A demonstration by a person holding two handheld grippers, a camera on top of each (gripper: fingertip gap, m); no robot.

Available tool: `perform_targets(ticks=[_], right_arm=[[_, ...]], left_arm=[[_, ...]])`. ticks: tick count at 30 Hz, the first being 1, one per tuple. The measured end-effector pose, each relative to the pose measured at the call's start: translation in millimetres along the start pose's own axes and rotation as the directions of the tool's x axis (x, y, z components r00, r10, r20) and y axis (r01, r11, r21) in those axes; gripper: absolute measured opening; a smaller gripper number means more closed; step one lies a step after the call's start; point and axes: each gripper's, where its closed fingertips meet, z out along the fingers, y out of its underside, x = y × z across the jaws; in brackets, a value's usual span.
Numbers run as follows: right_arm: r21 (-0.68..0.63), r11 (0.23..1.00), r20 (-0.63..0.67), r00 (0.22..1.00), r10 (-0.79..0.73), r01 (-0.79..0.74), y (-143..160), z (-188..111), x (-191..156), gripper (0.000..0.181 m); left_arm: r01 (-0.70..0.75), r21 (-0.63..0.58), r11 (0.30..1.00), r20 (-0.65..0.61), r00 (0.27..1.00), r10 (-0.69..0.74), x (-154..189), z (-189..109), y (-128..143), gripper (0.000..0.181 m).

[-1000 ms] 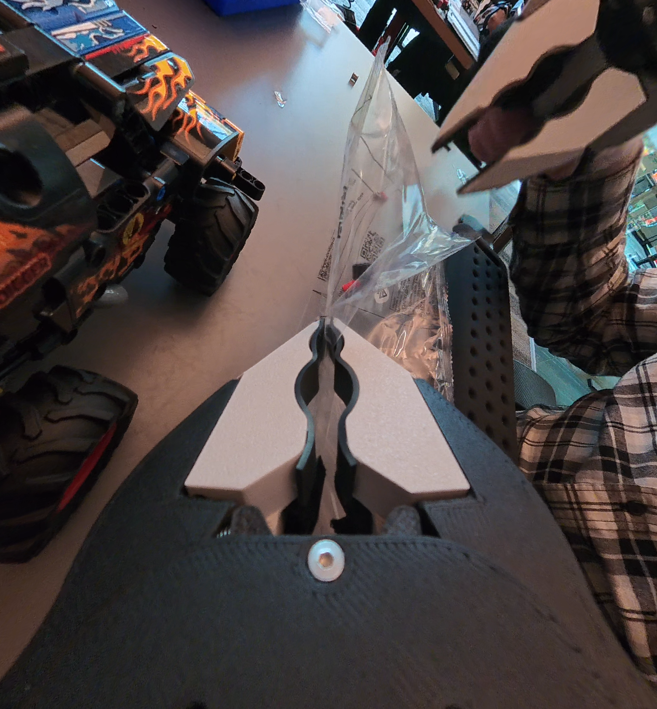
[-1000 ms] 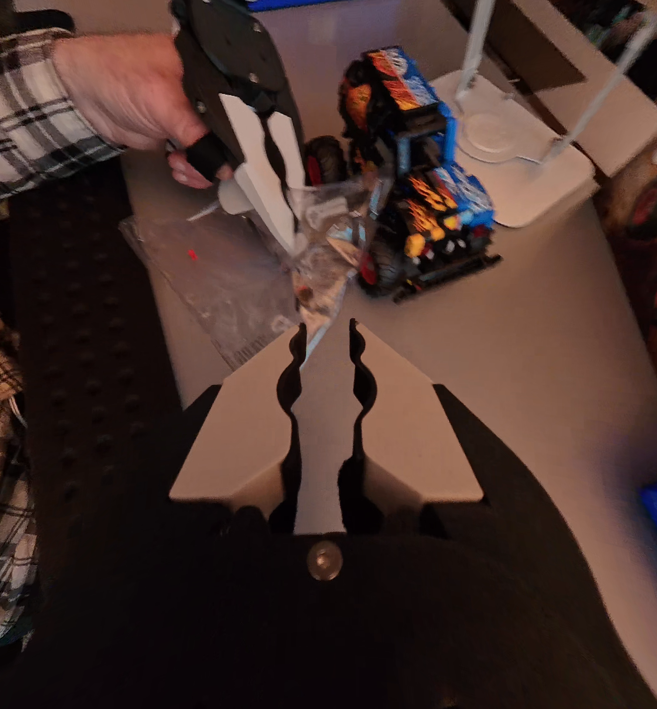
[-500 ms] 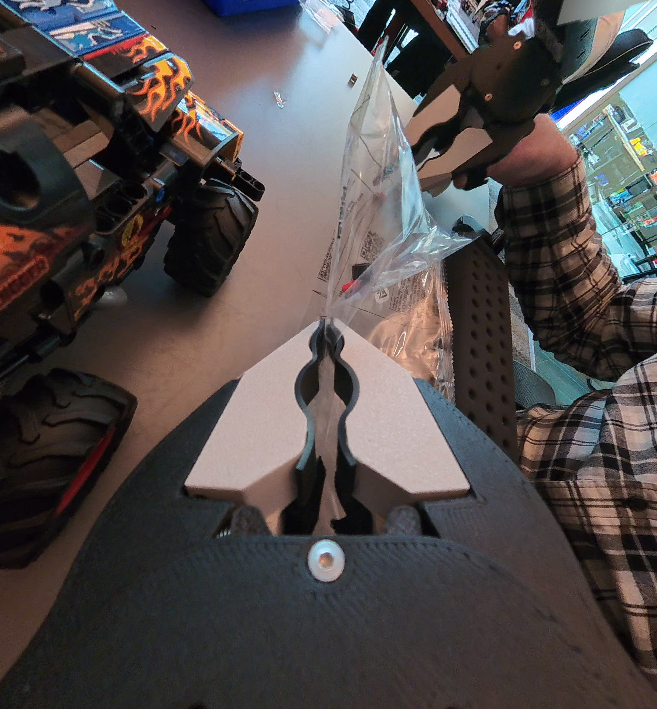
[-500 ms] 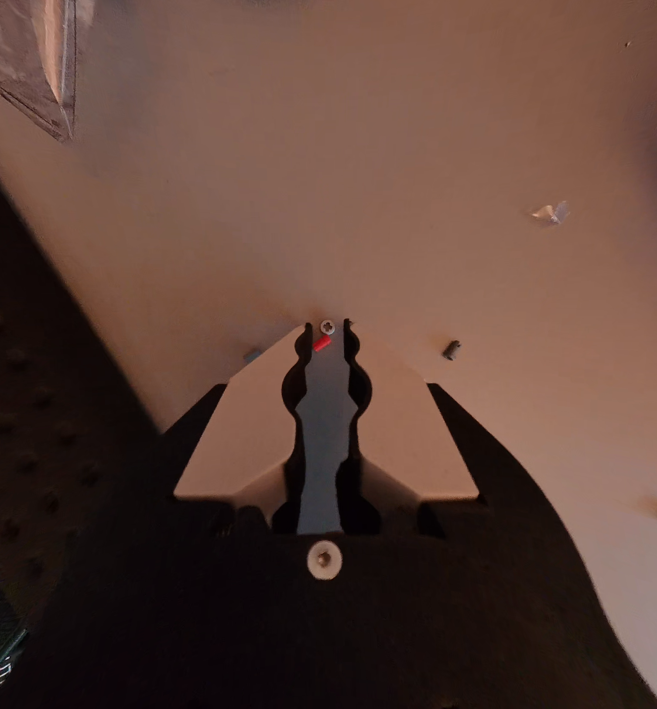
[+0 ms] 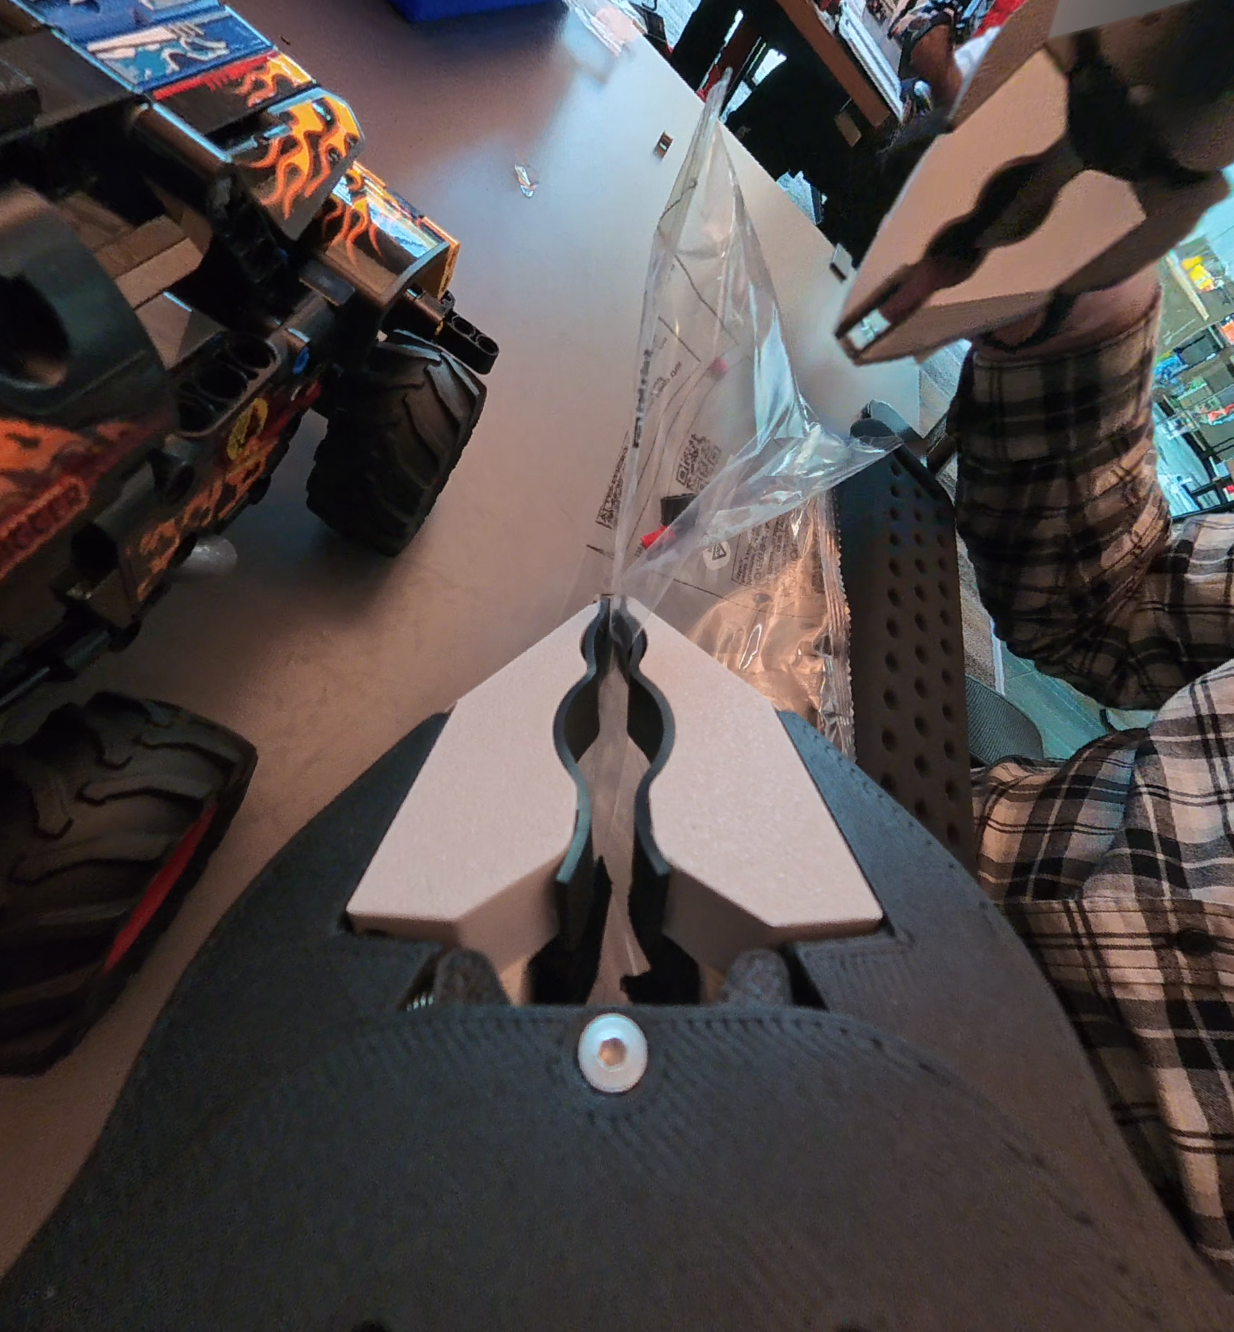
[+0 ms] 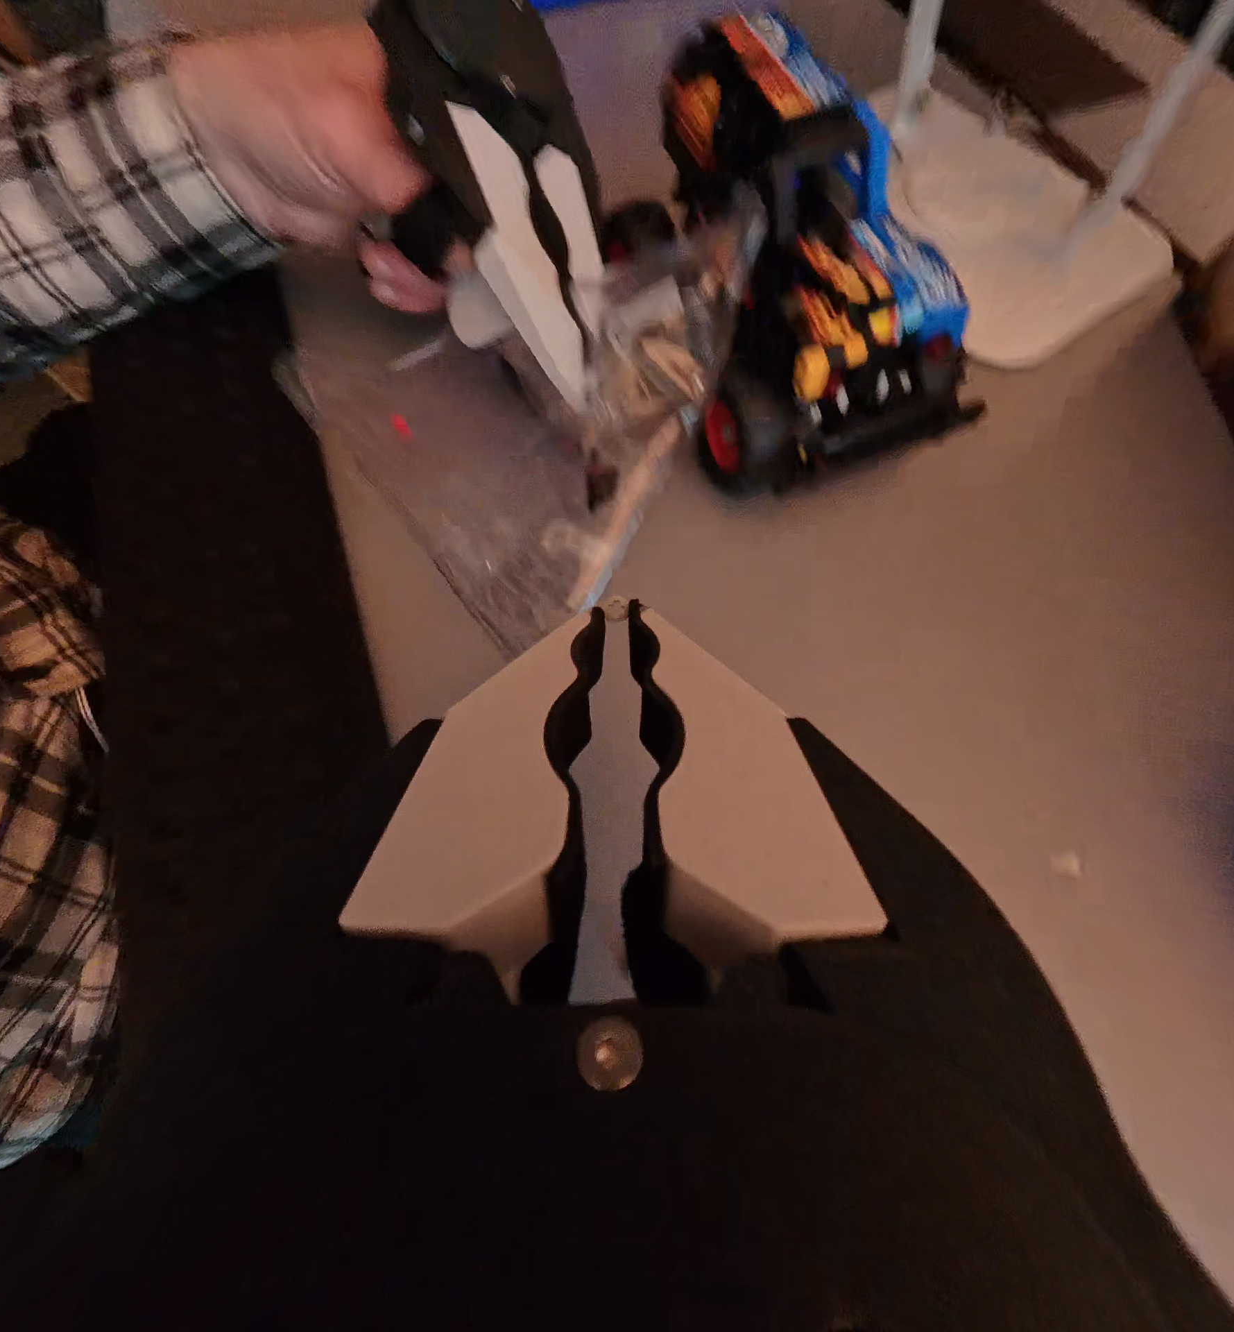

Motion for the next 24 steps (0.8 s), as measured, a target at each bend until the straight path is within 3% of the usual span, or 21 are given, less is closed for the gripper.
perform_targets(ticks=[3, 7, 13, 15, 19, 24], right_arm=[[0.008, 0.998, 0.038, 0.998, -0.056, 0.056, -24, 20, -13, 0.005], [-0.073, 0.994, 0.003, 0.997, -0.076, 0.076, -20, 40, -7, 0.013], [-0.037, 0.999, -0.059, 0.998, -0.027, 0.025, -14, 7, 6, 0.014], [-0.047, 0.999, -0.073, 0.997, 0.017, -0.021, -1, -8, 11, 0.014], [-0.19, 0.977, -0.138, 0.988, 0.066, -0.092, 56, -32, 21, 0.017], [-0.303, 0.935, -0.142, 0.979, 0.148, -0.185, 112, -35, 14, 0.018]], left_arm=[[0.004, 0.007, 1.0, -0.007, 1.0, -0.004, 0, -1, 0, 0.0], [0.003, 0.009, 1.0, -0.009, 1.0, -0.003, 0, -1, 0, 0.0], [0.002, 0.006, 1.0, -0.009, 1.0, -0.002, 1, -1, 0, 0.0], [0.001, 0.006, 1.0, -0.008, 1.0, -0.001, 1, -1, 0, 0.0], [0.001, 0.005, 1.0, -0.007, 1.0, -0.001, 1, -1, 0, 0.0], [0.0, 0.005, 1.0, -0.005, 1.0, 0.0, 1, -1, -1, 0.0]])
